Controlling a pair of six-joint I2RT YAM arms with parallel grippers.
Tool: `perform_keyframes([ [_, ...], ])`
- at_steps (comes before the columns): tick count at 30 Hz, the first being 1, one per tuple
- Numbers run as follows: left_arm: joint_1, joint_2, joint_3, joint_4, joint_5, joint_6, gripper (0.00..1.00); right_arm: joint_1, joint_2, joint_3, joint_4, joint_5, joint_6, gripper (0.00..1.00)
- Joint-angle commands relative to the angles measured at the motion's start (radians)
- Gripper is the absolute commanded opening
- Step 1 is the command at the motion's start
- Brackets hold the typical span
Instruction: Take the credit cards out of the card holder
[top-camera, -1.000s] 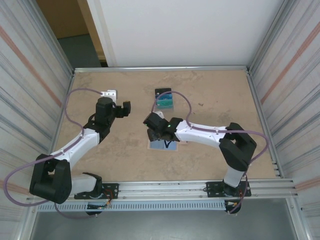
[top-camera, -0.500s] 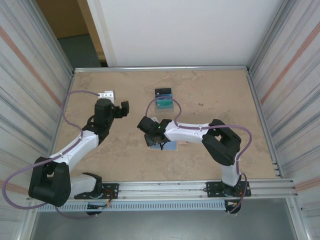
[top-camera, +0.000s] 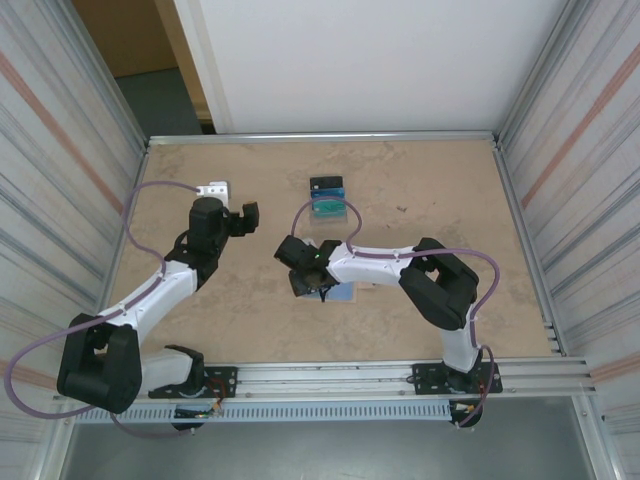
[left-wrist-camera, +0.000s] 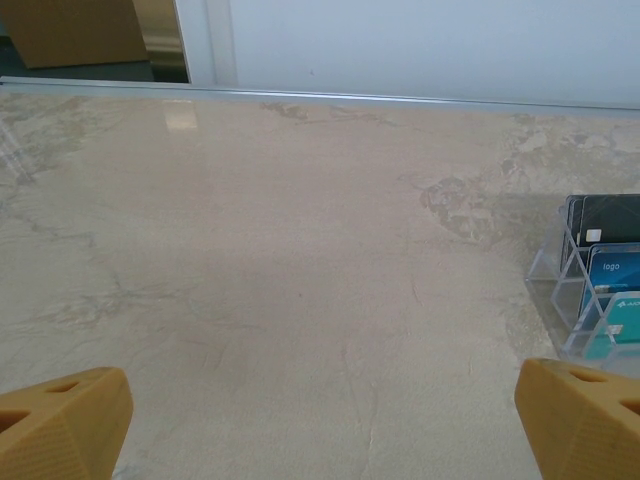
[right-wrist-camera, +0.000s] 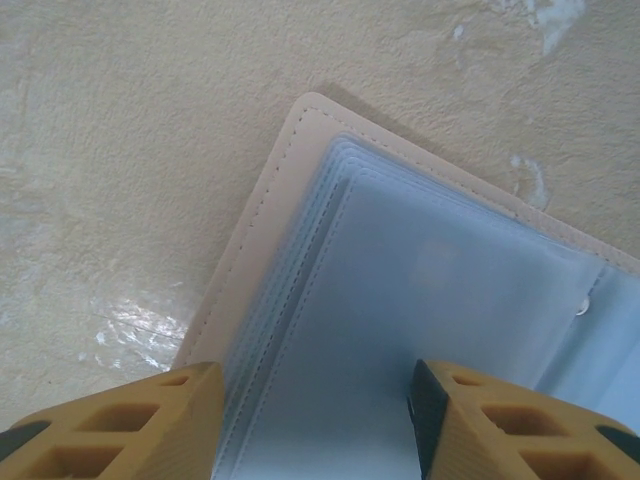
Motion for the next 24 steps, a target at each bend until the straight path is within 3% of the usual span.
perform_keyframes([
  [1,0.007,-0.006,0.004,0.034,0.009,-0.014,0.99,0.005,0.019,-0.032,-0.03,0.013,0.021,0.5],
  [16,0.008,-0.041,0.01,0.017,0.024,-0.011,0.99,-0.065,-0.111,-0.193,0.17,-0.211,-0.015,0.37],
  [24,0.007,-0.088,0.003,0.012,0.018,-0.009,0.99,-0.087,-0.181,-0.219,0.143,-0.22,-0.09,0.32],
])
